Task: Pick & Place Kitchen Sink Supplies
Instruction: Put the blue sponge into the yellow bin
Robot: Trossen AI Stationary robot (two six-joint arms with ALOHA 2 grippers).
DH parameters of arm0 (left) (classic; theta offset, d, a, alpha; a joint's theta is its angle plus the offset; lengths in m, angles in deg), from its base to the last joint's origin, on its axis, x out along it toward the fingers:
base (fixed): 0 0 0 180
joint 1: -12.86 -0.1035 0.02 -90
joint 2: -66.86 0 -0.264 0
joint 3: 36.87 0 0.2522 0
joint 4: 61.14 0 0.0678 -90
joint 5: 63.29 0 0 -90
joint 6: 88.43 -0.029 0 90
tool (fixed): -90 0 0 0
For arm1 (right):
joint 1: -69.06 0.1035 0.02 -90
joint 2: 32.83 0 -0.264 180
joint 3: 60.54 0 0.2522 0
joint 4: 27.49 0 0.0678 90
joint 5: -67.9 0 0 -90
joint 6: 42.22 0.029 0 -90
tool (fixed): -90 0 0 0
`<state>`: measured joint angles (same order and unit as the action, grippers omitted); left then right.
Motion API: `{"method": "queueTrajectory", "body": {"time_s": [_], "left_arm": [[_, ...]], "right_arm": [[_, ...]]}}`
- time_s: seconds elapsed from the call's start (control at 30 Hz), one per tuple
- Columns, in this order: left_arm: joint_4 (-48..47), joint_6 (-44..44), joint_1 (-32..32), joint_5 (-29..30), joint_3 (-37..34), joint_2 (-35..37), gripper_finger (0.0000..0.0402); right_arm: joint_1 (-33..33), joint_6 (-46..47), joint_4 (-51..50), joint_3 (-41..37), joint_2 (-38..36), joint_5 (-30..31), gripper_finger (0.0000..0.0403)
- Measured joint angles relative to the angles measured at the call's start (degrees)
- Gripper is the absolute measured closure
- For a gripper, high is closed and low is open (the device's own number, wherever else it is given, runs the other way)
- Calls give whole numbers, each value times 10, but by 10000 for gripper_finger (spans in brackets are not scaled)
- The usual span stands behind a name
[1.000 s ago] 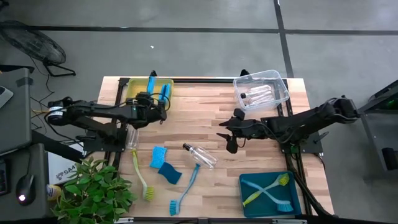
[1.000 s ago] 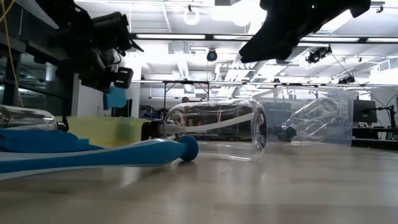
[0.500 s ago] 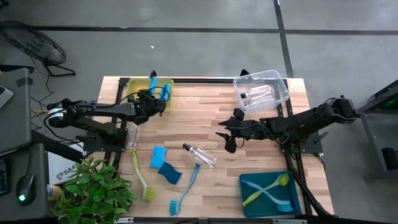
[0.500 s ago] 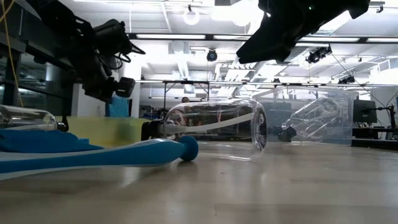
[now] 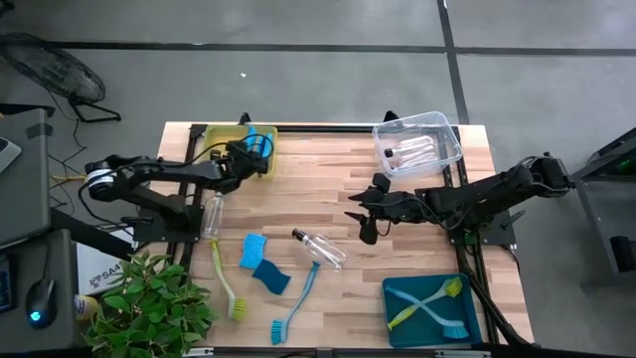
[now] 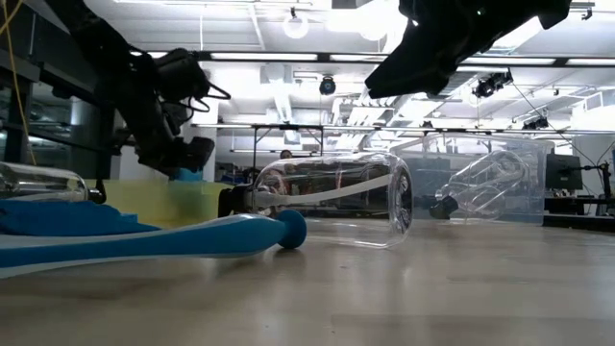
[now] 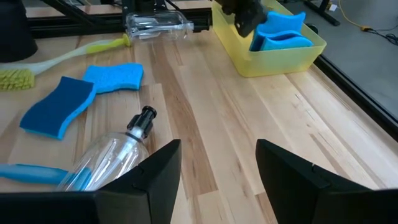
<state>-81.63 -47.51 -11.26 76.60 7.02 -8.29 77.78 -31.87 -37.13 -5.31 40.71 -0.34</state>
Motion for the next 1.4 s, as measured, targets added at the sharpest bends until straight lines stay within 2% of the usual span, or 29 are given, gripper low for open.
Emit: {"method": "queueTrajectory", "body": {"time_s": [0.57, 0.93, 1.4], "left_arm": [[38, 31, 0, 6, 0, -73, 395], [37, 29, 0, 1, 0, -73, 332], [36, 28, 1, 0, 5, -72, 281]], "right_arm": [[0, 1, 0, 0, 0, -2, 202], [0, 0, 0, 0, 0, -2, 202], [0, 9, 0, 0, 0, -10, 201]]}}
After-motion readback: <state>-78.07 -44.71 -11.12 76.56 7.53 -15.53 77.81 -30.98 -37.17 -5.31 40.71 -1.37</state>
